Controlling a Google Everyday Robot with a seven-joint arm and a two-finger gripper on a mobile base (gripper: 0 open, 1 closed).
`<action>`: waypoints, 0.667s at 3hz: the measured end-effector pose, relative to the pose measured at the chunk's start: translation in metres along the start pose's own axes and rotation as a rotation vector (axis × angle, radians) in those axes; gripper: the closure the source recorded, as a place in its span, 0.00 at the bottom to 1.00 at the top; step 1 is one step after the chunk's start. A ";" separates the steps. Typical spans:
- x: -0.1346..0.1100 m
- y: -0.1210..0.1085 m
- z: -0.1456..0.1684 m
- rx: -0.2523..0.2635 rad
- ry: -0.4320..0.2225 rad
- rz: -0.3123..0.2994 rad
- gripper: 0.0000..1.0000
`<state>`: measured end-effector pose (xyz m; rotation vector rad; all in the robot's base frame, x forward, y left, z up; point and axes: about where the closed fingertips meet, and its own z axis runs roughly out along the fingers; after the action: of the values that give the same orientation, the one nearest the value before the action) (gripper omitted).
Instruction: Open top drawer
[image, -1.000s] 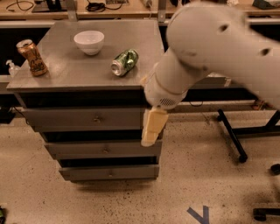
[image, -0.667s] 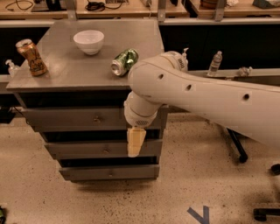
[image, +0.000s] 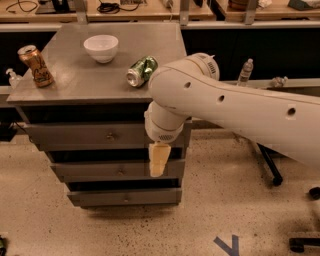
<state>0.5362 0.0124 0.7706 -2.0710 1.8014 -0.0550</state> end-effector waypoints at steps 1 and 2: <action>-0.006 -0.002 0.032 0.027 0.016 -0.041 0.00; -0.017 -0.029 0.065 0.121 0.014 -0.103 0.00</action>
Offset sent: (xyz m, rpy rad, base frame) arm 0.0835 0.0634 -0.0703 -0.0191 -0.2757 0.1064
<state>0.5790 0.0485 0.7234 -2.0799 1.6557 -0.2028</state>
